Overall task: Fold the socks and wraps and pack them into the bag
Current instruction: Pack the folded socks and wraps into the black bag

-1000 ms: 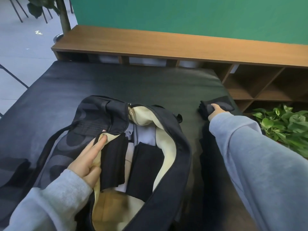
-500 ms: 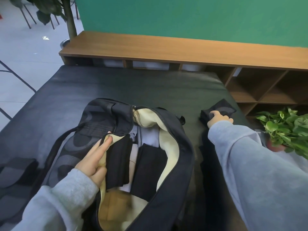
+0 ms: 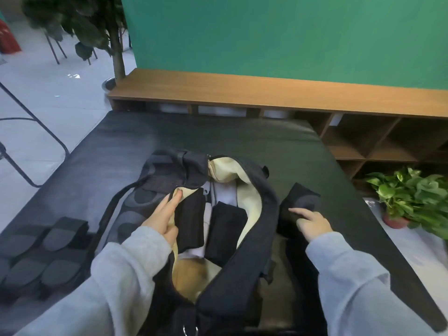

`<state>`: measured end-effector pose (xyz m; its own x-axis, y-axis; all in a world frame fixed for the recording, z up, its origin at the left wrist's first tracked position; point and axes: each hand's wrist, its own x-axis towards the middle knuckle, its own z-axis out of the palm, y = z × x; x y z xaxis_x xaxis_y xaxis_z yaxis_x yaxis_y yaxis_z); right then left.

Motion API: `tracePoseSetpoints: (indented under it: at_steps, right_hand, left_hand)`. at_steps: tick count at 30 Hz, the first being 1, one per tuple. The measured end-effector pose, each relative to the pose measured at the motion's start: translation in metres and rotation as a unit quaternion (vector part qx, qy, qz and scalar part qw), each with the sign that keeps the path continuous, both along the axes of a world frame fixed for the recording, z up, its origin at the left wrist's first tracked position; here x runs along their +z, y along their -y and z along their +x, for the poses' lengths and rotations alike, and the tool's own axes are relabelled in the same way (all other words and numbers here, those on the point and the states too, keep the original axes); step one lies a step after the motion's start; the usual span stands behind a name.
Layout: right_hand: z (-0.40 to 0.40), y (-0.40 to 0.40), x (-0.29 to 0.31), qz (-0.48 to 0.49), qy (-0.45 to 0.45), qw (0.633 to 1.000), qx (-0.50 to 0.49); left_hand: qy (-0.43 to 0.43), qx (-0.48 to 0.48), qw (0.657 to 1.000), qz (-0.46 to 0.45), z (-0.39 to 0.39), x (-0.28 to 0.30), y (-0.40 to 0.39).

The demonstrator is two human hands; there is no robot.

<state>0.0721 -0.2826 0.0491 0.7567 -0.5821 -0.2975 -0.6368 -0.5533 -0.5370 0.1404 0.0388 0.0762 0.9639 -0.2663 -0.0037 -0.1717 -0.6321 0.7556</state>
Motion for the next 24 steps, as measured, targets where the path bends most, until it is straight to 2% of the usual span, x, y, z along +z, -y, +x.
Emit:
tracePoseSetpoints:
  at_steps: [1,3,7,13,15,19,24]
  right_hand:
    - [-0.008,-0.003,-0.001,0.022,0.004,1.0,0.006]
    - [-0.023,-0.013,-0.002,0.044,0.008,0.999,0.005]
    - [-0.043,-0.033,-0.003,0.041,0.101,0.994,-0.003]
    - [-0.05,-0.051,-0.003,0.068,0.121,0.99,-0.008]
    - [-0.054,-0.056,0.004,0.084,0.162,0.983,-0.019]
    - [-0.06,-0.066,0.034,0.079,0.264,0.961,0.002]
    - [-0.067,-0.083,0.09,0.057,0.367,0.928,0.038]
  left_hand:
    - [0.004,-0.012,0.999,0.036,-0.002,0.003,0.0]
    - [0.005,-0.015,0.999,0.046,-0.005,0.007,-0.001]
    - [0.037,0.023,0.999,0.028,-0.017,0.023,0.004]
    - [0.094,0.06,0.993,0.028,-0.027,0.046,-0.009]
    - [0.112,0.072,0.991,0.029,-0.026,0.054,-0.015]
    - [0.142,0.09,0.985,0.037,-0.023,0.065,-0.021]
    - [0.136,0.103,0.985,0.03,-0.019,0.079,-0.022]
